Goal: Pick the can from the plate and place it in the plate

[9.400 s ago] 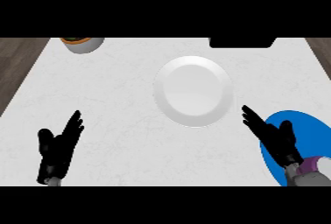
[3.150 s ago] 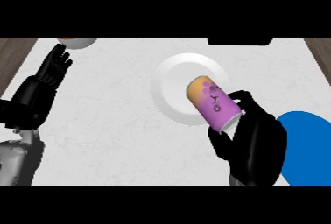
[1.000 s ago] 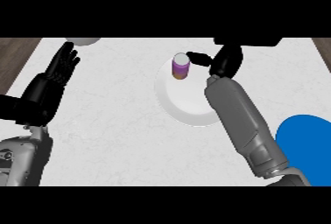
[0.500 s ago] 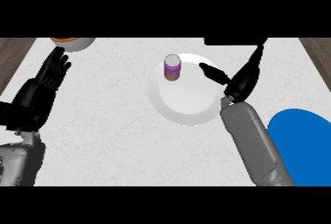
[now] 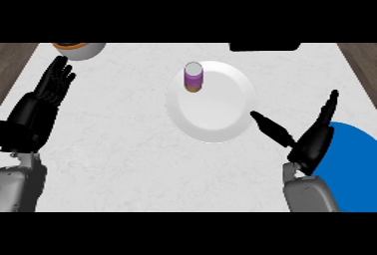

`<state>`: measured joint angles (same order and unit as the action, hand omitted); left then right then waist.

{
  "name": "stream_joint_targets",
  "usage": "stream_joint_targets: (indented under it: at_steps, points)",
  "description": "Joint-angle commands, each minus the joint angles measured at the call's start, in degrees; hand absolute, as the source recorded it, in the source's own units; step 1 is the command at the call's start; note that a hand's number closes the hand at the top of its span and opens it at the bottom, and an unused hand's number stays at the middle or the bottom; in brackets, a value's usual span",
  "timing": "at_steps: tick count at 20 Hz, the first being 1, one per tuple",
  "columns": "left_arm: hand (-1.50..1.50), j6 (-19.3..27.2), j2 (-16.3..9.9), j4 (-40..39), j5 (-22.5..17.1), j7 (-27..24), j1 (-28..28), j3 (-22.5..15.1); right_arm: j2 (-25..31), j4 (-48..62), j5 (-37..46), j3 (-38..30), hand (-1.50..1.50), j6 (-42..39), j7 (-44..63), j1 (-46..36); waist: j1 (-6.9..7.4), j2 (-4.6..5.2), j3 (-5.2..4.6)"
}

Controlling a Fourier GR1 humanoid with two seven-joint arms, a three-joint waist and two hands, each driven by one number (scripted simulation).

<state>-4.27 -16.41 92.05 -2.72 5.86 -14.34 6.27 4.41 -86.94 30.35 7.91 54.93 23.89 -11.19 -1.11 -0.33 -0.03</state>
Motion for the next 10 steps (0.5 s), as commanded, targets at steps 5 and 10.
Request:
stream_joint_targets:
  at_steps: [5,10]
  points:
    - [0.0,-1.2,0.4,1.5,-0.2,0.6,0.6,0.3,3.4,-22.0,1.0,4.8,-1.5,-3.8,-0.4,22.7,0.42,0.15,0.02]
    - [0.0,-1.1,0.8,-1.7,1.2,-0.5,-2.8,0.7,3.3,-20.8,2.6,2.3,-1.5,-3.6,-2.5,24.7,0.78,0.3,0.02]
